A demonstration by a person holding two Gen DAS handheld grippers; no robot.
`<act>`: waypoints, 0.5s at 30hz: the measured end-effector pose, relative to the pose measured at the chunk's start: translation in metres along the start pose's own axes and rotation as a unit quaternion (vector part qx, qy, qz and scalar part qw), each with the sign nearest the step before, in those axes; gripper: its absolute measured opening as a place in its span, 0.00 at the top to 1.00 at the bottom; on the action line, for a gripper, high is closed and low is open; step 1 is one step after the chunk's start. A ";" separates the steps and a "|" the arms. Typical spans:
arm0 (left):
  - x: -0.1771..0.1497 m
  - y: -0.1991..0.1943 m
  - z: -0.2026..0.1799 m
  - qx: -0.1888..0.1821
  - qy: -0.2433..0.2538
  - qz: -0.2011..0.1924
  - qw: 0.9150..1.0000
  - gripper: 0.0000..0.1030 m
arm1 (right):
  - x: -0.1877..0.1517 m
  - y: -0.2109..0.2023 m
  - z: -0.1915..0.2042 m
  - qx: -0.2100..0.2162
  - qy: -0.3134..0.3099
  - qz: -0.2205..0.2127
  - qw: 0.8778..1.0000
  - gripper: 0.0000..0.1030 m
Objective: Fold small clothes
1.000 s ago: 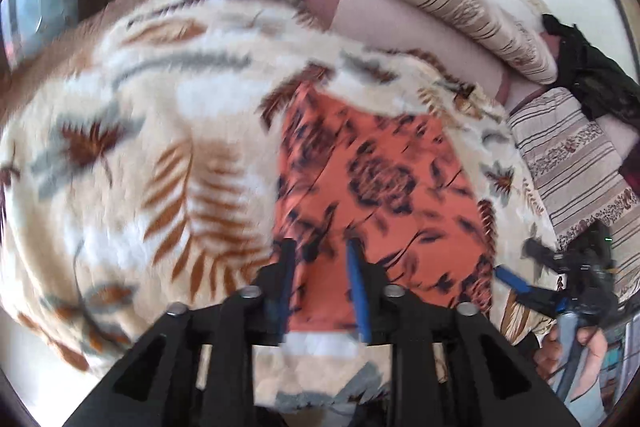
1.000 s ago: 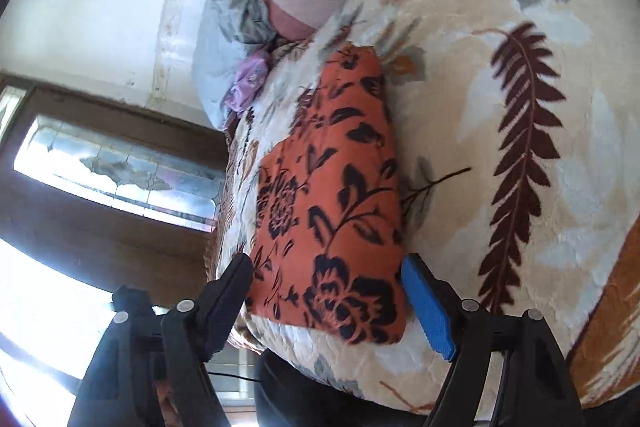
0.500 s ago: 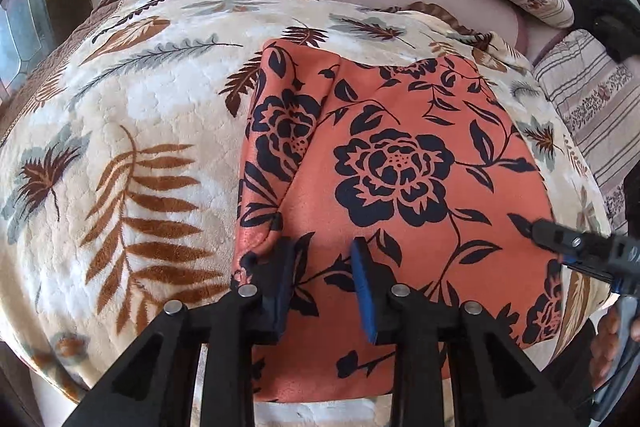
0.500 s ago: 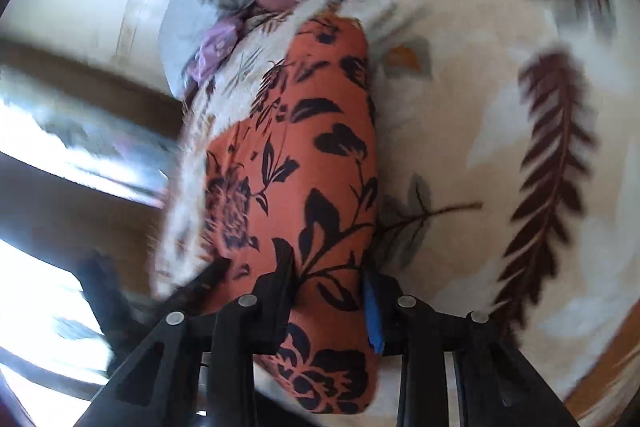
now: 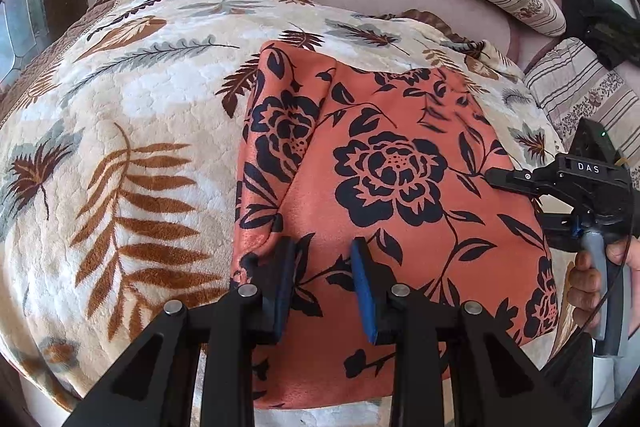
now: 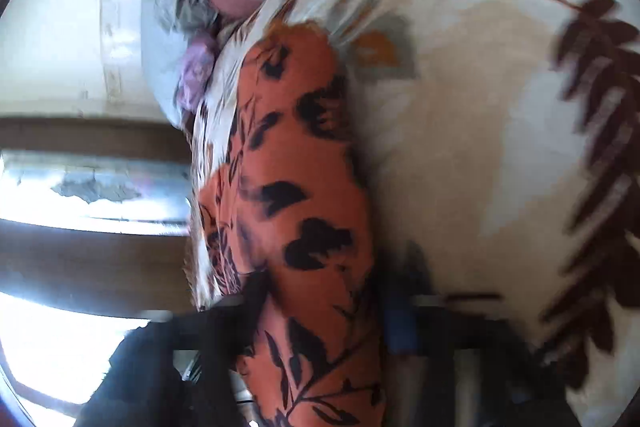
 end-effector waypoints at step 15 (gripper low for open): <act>0.001 0.001 -0.002 0.004 0.011 0.002 1.000 0.70 | -0.028 -0.029 0.019 -0.031 -0.067 -0.055 0.996 0.21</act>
Point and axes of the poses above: each gripper's, at about its wrist camera, not at the fingertips, and y roughly the way its jaws point, z to its left, x to its top, the point moved 6 cm from there along y, roughly the way its jaws point, and after that the axes turned 12 degrees about y, right-handed, at the moved point
